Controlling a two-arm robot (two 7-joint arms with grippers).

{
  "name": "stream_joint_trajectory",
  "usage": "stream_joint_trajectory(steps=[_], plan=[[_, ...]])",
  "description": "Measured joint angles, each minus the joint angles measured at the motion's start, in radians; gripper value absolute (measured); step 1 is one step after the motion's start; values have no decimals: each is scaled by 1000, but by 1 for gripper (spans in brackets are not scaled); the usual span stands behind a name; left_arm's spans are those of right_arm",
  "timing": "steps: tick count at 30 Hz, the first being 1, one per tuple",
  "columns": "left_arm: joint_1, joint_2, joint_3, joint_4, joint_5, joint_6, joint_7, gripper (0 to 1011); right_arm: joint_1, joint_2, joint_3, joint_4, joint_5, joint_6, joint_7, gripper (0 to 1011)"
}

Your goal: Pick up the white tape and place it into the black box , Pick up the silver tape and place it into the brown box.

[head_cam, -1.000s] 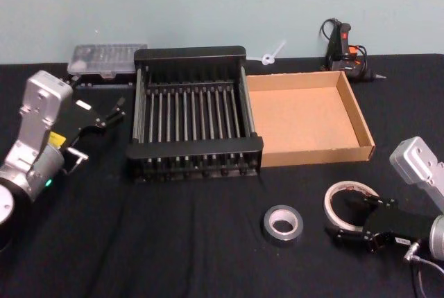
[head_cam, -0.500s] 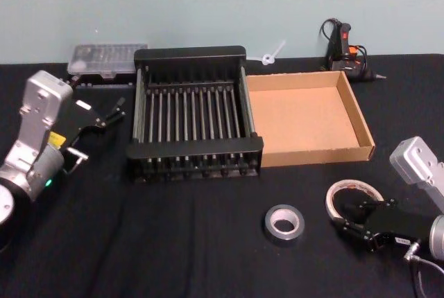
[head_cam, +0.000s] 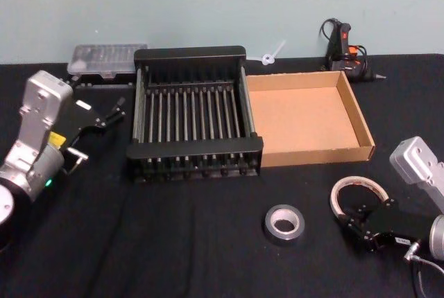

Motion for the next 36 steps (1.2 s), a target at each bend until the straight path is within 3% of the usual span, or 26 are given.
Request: stream_joint_trajectory(steps=[9,19,26,36], plan=[[0,0,0,0,0,0,0,1001,1,-6,26,-6,21,11,-19,96],[0,0,0,0,0,0,0,1001,-11,-1,65,-55,40,14,-51,96],[0,0,0,0,0,0,0,1001,8,-8,69,-65,14,-23,-65,96],[0,0,0,0,0,0,0,1001,74,-54,43,-36,-36,-62,-61,96]])
